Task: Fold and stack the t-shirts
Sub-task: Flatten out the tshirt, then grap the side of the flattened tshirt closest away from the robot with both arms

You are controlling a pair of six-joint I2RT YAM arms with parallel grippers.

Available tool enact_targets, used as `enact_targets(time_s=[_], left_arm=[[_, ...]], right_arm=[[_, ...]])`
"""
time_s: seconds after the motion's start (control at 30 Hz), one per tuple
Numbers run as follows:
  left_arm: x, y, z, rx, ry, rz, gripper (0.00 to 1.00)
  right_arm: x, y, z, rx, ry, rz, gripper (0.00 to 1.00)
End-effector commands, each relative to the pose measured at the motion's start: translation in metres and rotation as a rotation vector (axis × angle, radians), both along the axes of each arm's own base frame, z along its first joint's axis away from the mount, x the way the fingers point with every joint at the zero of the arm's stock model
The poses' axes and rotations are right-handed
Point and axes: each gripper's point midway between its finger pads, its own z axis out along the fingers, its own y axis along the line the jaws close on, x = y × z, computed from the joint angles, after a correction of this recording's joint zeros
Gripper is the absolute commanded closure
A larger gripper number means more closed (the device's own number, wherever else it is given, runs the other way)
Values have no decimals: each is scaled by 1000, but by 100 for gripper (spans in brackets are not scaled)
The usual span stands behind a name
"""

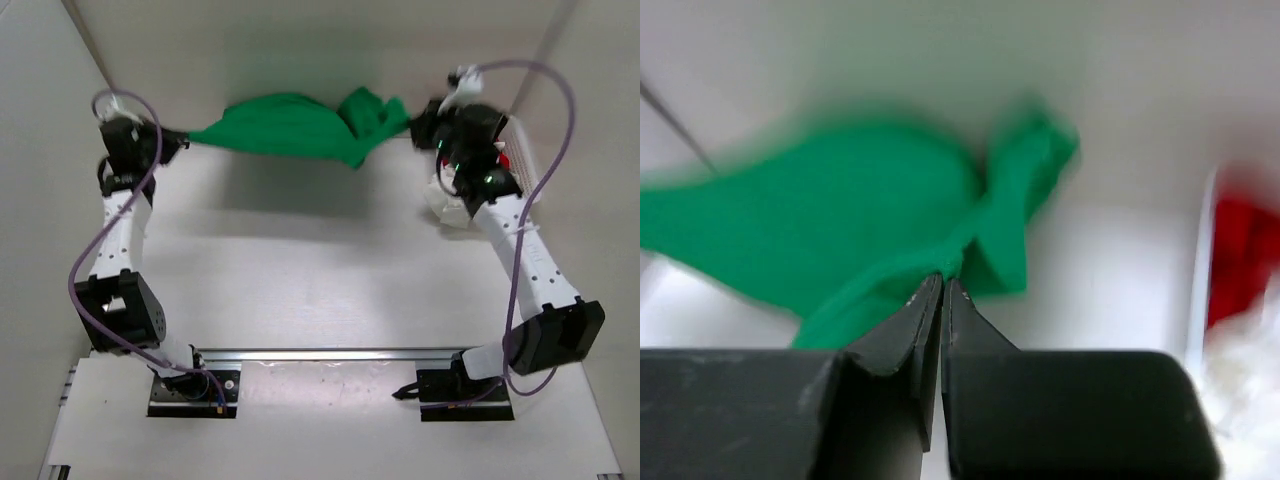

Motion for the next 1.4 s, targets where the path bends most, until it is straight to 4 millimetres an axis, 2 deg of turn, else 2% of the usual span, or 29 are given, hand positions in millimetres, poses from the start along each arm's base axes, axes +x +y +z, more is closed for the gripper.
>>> enact_targets(time_s=[0.0,0.03,0.07,0.1,0.13,0.17,0.2,0.23,0.3,0.33,0.37,0.4,0.47,0.53,0.57,0.7,0.8,0.83,0.87,0.97,1.03,1.13,1.17,1.23,1.27,1.33,1.37], left_arm=[[-32,1,-87,31,108,16,100],[-41,-1,-92,44,104,17,100],[-55,-2,-129,27,178,20,100],[-74,5,-147,38,212,42,100],[-89,0,-174,32,278,37,100],[-98,2,-176,43,282,52,100],[-114,4,-197,59,341,68,100],[-130,7,-208,83,379,102,100],[-155,6,-215,133,426,136,100],[-165,7,-223,135,452,149,100],[-175,6,-219,140,441,153,100],[-183,8,-226,148,459,172,100],[-196,8,-221,221,463,189,100],[-208,3,-225,275,470,180,100],[-211,3,-227,272,471,177,100],[-230,-1,-259,232,539,150,100],[-235,-1,-268,161,562,144,100],[-233,2,-265,153,557,166,100],[-232,2,-264,134,549,169,100],[-221,9,-252,120,548,199,100],[-215,13,-247,115,544,215,100],[-196,15,-241,95,524,226,100],[-192,18,-239,90,518,240,100],[-185,17,-241,69,515,244,100],[-180,15,-243,64,519,238,100],[-173,11,-246,58,528,222,100],[-167,13,-245,64,533,226,100]], right_arm=[[-18,-9,-114,16,207,-46,100],[-37,-11,-140,32,253,-47,100],[-55,-13,-174,42,322,-55,100],[-72,-15,-202,64,383,-62,100],[-83,-13,-211,76,394,-61,100],[-98,-17,-236,87,448,-79,100],[-110,-14,-239,113,463,-68,100],[-121,-15,-261,115,518,-75,100],[-149,-14,-292,141,618,-76,100],[-155,-10,-293,162,618,-66,100],[-169,-9,-304,165,648,-56,100],[-180,-3,-309,182,664,-45,100],[-202,1,-320,190,706,-25,100],[-223,10,-324,224,717,14,100],[-227,10,-326,233,723,16,100],[-246,11,-336,266,758,24,100],[-247,13,-332,256,749,44,100],[-245,14,-333,234,753,51,100],[-239,17,-324,236,735,72,100],[-208,11,-311,205,716,56,100],[-183,5,-295,183,680,36,100],[-151,-1,-298,141,701,14,100],[-144,2,-289,151,681,16,100],[-127,1,-293,134,682,14,100],[-118,0,-286,138,666,17,100],[-105,2,-294,118,693,8,100],[-95,0,-284,116,666,7,99]])
